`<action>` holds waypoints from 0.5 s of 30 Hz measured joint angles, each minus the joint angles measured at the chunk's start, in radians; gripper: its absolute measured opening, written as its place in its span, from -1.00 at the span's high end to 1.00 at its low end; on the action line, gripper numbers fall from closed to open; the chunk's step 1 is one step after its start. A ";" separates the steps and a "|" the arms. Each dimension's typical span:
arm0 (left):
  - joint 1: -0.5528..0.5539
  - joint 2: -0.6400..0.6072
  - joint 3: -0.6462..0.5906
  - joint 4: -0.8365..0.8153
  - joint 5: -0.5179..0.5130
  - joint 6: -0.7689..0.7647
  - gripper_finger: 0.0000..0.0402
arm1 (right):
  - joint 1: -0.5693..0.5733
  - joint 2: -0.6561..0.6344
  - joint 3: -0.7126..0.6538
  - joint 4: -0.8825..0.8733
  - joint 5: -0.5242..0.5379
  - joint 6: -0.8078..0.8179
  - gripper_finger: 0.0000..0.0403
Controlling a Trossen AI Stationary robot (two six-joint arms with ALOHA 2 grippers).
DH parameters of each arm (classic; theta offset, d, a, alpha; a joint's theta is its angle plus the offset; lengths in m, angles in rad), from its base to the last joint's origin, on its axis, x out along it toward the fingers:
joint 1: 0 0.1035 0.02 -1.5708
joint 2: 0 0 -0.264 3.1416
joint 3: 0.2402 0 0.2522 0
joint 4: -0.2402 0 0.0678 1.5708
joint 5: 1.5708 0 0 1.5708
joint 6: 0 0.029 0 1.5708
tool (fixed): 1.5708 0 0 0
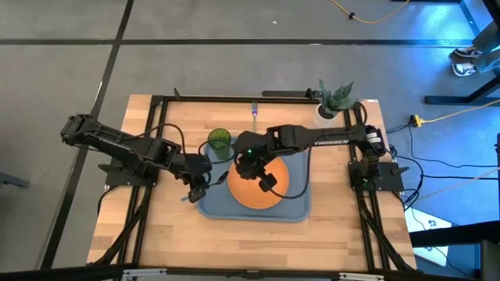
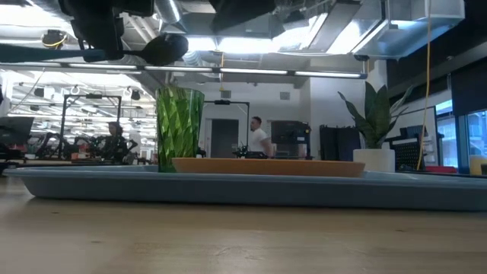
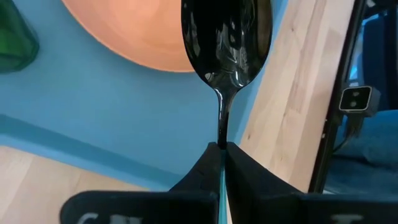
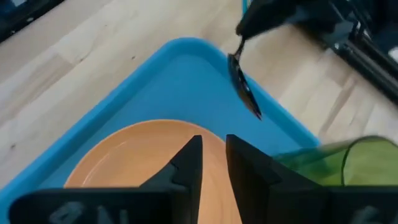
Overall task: Pick and place plate/cup/fork/spoon on tray
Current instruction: Put the blue spoon on the blue tray to the right of the orange plate
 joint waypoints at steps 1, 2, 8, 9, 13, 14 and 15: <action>0.003 -0.001 0.000 0.004 0.000 -0.002 1.00 | 0.001 0.000 0.000 0.007 0.002 -0.003 0.61; 0.006 -0.001 0.000 0.011 -0.002 -0.003 1.00 | 0.002 0.000 0.000 0.022 0.002 -0.004 0.61; 0.013 0.009 0.000 0.024 0.005 0.001 1.00 | 0.002 0.015 0.000 0.087 0.000 -0.009 0.61; 0.014 0.012 0.000 0.023 0.006 0.001 1.00 | 0.002 0.016 0.000 0.102 -0.002 -0.010 0.61; 0.014 0.010 0.000 0.027 0.023 0.001 1.00 | 0.002 0.016 0.000 0.111 -0.002 -0.014 0.61; 0.014 0.011 0.000 0.025 0.025 0.001 1.00 | 0.002 0.016 0.000 0.111 -0.002 -0.018 0.61; 0.014 0.010 0.000 0.025 0.025 0.001 1.00 | 0.002 0.016 0.000 0.112 -0.002 -0.026 0.61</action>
